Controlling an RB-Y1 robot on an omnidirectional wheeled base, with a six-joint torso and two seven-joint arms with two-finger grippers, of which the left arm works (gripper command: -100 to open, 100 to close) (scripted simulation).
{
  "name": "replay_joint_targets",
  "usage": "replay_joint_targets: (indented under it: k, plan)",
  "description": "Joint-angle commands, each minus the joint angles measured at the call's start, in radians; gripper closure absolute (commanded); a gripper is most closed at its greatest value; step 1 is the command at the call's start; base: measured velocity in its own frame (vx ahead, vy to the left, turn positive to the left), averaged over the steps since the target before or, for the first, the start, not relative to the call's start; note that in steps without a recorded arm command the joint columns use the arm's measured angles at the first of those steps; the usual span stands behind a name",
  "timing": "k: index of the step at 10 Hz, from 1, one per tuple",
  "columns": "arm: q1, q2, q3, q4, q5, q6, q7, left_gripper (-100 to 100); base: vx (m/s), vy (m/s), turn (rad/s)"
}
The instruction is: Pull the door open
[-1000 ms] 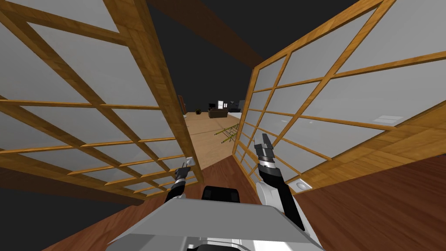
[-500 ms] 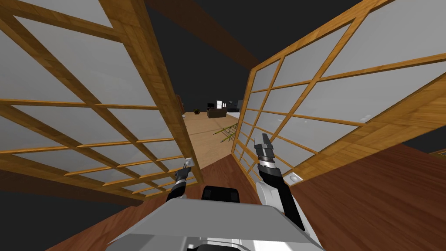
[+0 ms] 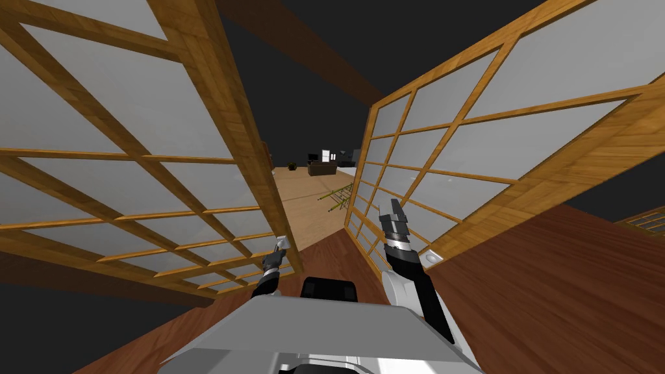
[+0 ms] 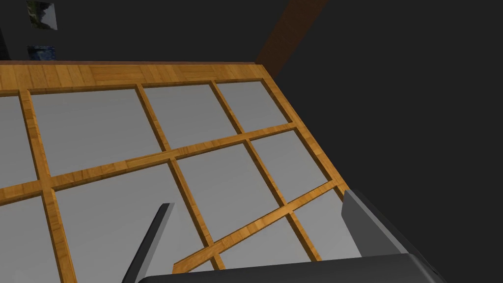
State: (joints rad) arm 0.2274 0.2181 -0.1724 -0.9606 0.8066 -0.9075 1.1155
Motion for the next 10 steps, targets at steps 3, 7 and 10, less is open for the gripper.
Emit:
replay_joint_targets:
  k: [3,7,10]
  plan:
    - [0.007,0.001,-0.008,-0.012,0.017,0.004,0.039,-100,-0.032,0.013,-0.005]
    - [-0.014,0.021,0.032,-0.066,0.050,0.117,0.012,-100,-0.003,-0.032,0.071]
    - [-0.019,0.024,0.038,-0.077,0.056,0.136,0.007,-100,0.006,-0.033,0.018]
